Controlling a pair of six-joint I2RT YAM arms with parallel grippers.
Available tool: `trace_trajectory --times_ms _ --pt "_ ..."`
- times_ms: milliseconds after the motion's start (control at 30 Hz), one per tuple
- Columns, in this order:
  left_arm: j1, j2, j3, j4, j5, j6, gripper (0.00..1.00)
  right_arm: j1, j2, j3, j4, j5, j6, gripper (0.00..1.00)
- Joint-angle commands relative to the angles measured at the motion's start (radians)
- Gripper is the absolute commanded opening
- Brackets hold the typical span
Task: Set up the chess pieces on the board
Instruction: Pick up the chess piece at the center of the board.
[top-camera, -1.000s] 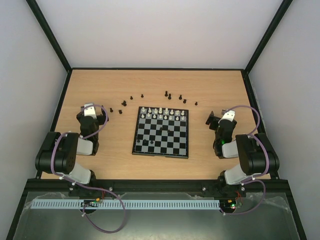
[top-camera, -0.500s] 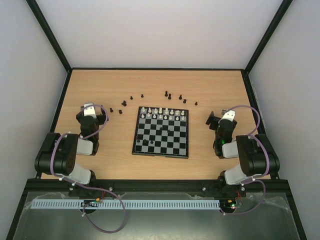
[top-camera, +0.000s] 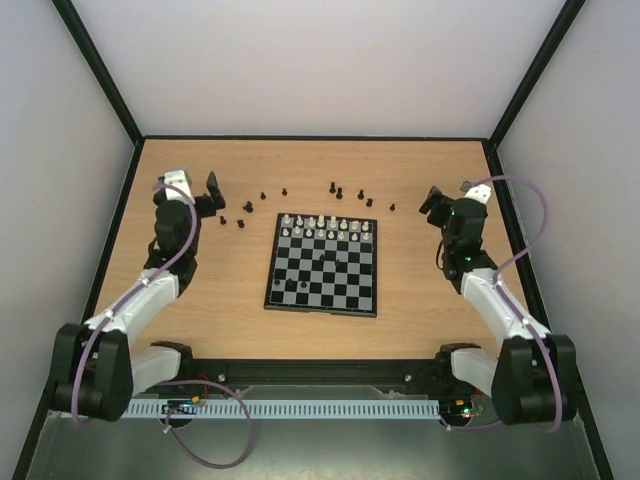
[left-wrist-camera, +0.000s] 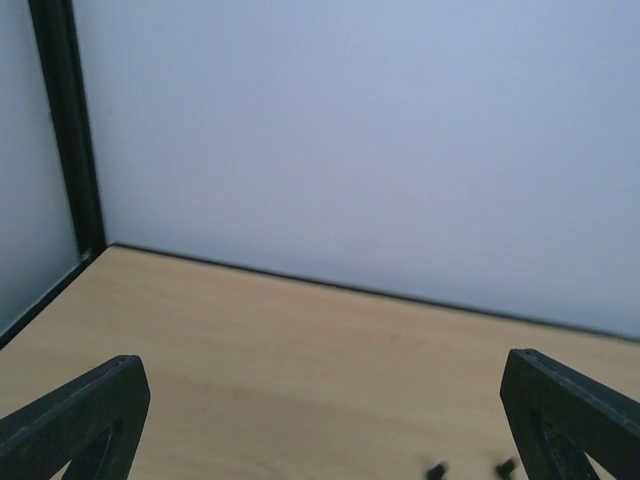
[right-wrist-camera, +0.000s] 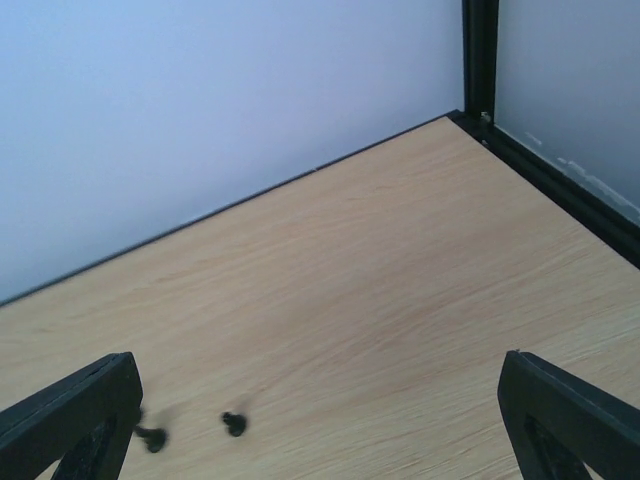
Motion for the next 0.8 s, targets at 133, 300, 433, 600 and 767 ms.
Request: trace_trajectory --times_ms 133,300,433,600,767 --pt "-0.026 -0.151 0.228 -0.438 0.178 -0.301 0.99 -0.002 -0.265 0.144 -0.452 -0.157 0.226 0.99" --pt "-0.028 -0.229 0.272 -0.508 0.315 -0.429 0.99 -0.002 -0.341 0.111 -0.425 -0.410 0.243 0.99" --pt "-0.026 -0.250 0.270 -0.510 0.428 -0.448 1.00 -0.003 -0.316 0.121 -0.477 -0.558 0.332 0.99" --pt "-0.013 -0.217 0.253 -0.589 0.464 -0.579 0.99 -0.002 -0.285 0.157 -0.493 -0.682 0.379 0.99" --pt "-0.058 -0.141 0.267 -0.573 0.583 -0.536 0.99 0.031 -0.222 0.215 -0.568 -0.647 0.354 0.99"
